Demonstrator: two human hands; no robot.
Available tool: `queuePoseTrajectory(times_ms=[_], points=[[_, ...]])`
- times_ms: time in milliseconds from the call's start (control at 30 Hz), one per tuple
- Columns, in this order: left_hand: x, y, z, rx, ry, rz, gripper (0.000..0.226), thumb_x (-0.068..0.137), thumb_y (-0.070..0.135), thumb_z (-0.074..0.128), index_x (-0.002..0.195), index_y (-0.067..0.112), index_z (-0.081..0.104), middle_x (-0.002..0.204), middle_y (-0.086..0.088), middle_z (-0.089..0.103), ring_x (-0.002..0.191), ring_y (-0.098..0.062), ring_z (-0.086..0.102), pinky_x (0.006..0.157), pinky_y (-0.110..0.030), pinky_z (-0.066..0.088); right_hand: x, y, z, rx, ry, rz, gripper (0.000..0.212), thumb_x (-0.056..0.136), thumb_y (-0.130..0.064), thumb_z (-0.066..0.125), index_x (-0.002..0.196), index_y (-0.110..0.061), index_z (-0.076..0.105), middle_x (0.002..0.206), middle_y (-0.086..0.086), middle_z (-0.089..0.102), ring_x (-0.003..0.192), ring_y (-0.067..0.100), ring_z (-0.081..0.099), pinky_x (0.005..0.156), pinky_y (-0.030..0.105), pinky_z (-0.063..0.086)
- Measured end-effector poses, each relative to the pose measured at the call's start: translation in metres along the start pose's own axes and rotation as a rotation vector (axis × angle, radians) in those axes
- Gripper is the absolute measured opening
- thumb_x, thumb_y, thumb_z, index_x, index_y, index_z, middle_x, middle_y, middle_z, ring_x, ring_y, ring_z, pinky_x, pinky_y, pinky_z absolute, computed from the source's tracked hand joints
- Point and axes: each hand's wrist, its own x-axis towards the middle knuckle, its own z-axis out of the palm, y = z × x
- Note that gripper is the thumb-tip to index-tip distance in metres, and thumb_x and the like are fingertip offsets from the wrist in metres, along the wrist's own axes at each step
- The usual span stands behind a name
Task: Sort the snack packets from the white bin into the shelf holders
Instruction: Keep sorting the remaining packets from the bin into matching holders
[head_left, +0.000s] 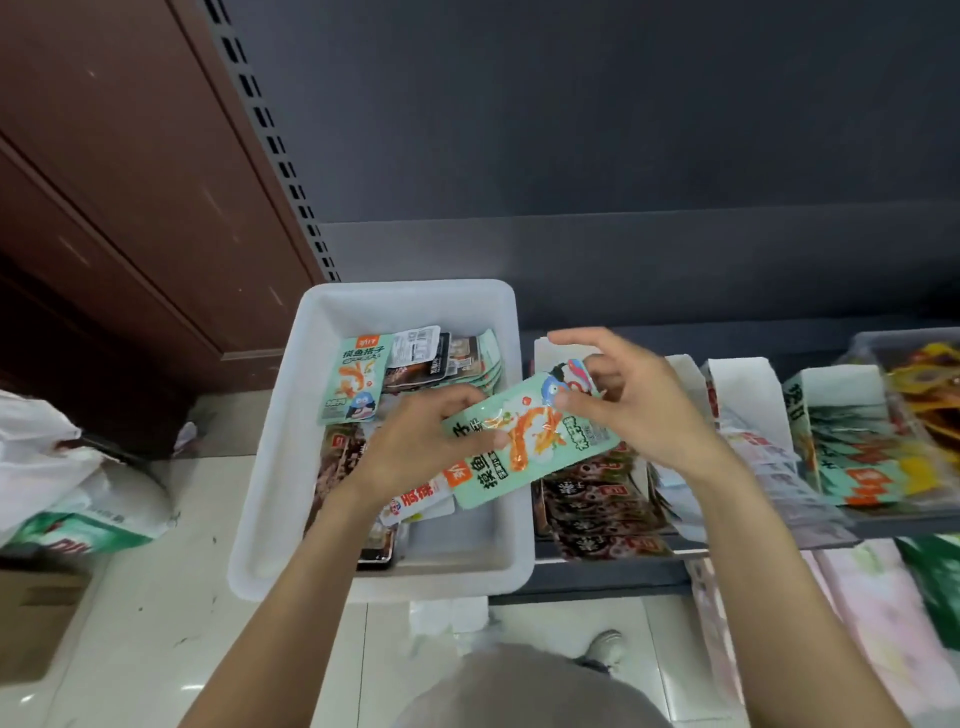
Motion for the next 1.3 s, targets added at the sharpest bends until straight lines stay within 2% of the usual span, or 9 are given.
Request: queuePoseTrajectory(times_ms=[67,200,333,633,767,900,1033,1167,1300], points=[[0.008,0.008,0.007,0.027,0.057,-0.014,0.022,0.075,0.030,0.078,0.091,0.022,0.067,0.092,0.012,0.072,0.077,-0.004,0.069,0.060,-0.024,0.054,-0.010,0.014,-0.013,-0.068,0.111,0.007,0.034,0.085,-0.020,0.070,0.111,-0.038,0.060,0.091,-0.008,0.068,0.087,0.014,0.067,0.073,0.029,0.054],[0.024,0.039,0.030,-0.423,0.100,-0.052,0.032,0.075,0.006,0.075,0.104,0.012,0.063,0.088,0.002,0.074,0.081,-0.012,0.071,0.065,-0.019,0.054,-0.038,0.034,-0.037,0.265,0.398,0.033,0.021,0.088,-0.005,0.064,0.099,-0.022,0.058,0.094,-0.004,0.071,0.080,0.011,0.069,0.060,0.025,0.054],[0.045,0.076,0.079,-0.387,0.016,-0.008,0.019,0.084,0.007,0.067,0.102,0.013,0.065,0.096,0.001,0.073,0.085,-0.012,0.070,0.065,-0.020,0.055,-0.066,0.066,-0.061,0.368,0.538,0.098,0.028,0.082,-0.007,0.071,0.089,-0.029,0.055,0.088,-0.010,0.069,0.084,0.013,0.067,0.064,0.034,0.051],[0.078,0.159,0.207,0.284,0.238,0.525,0.010,0.082,0.031,0.069,0.090,0.025,0.071,0.077,0.014,0.070,0.060,0.002,0.057,0.061,-0.031,0.053,-0.120,0.080,-0.186,-0.516,0.553,-0.165,0.073,0.083,-0.024,0.071,0.143,-0.029,0.029,0.135,-0.004,0.042,0.122,0.007,0.043,0.095,0.014,0.035],[0.083,0.188,0.253,0.400,0.451,0.781,0.014,0.082,0.029,0.069,0.097,0.027,0.071,0.081,0.013,0.071,0.064,-0.003,0.064,0.056,-0.030,0.053,-0.125,0.084,-0.231,-0.701,0.609,-0.297,0.033,0.089,-0.024,0.063,0.120,-0.018,0.053,0.111,0.000,0.062,0.089,0.009,0.058,0.070,0.011,0.039],[0.097,0.191,0.275,0.037,0.437,0.454,0.043,0.087,0.032,0.066,0.126,0.032,0.048,0.117,0.016,0.062,0.100,0.003,0.059,0.080,-0.015,0.048,-0.127,0.106,-0.268,-0.562,0.769,-0.305,0.018,0.094,-0.025,0.059,0.103,-0.010,0.056,0.088,-0.007,0.061,0.076,0.004,0.057,0.063,0.009,0.044],[0.122,0.154,0.296,0.477,0.166,0.234,0.032,0.089,0.032,0.062,0.120,0.027,0.059,0.118,0.012,0.063,0.112,-0.009,0.054,0.092,-0.025,0.043,-0.119,0.133,-0.291,-0.316,0.720,-0.189,0.012,0.095,-0.029,0.057,0.103,-0.026,0.048,0.095,-0.001,0.066,0.089,0.008,0.065,0.068,0.031,0.055],[0.120,0.138,0.317,0.716,-0.023,0.196,0.040,0.088,0.045,0.058,0.127,0.032,0.056,0.127,0.006,0.059,0.117,-0.016,0.050,0.099,-0.034,0.038,-0.103,0.142,-0.298,-0.293,0.623,-0.249,0.011,0.095,-0.027,0.058,0.100,-0.024,0.049,0.085,-0.016,0.059,0.082,-0.001,0.061,0.067,0.022,0.051],[0.114,0.136,0.318,0.738,-0.009,0.216,0.041,0.085,0.047,0.061,0.125,0.038,0.057,0.125,0.010,0.060,0.114,-0.013,0.051,0.094,-0.030,0.040,-0.082,0.155,-0.293,-0.489,0.434,-0.246,0.011,0.094,-0.019,0.060,0.100,-0.014,0.052,0.085,-0.004,0.064,0.078,0.008,0.062,0.061,0.019,0.044]])
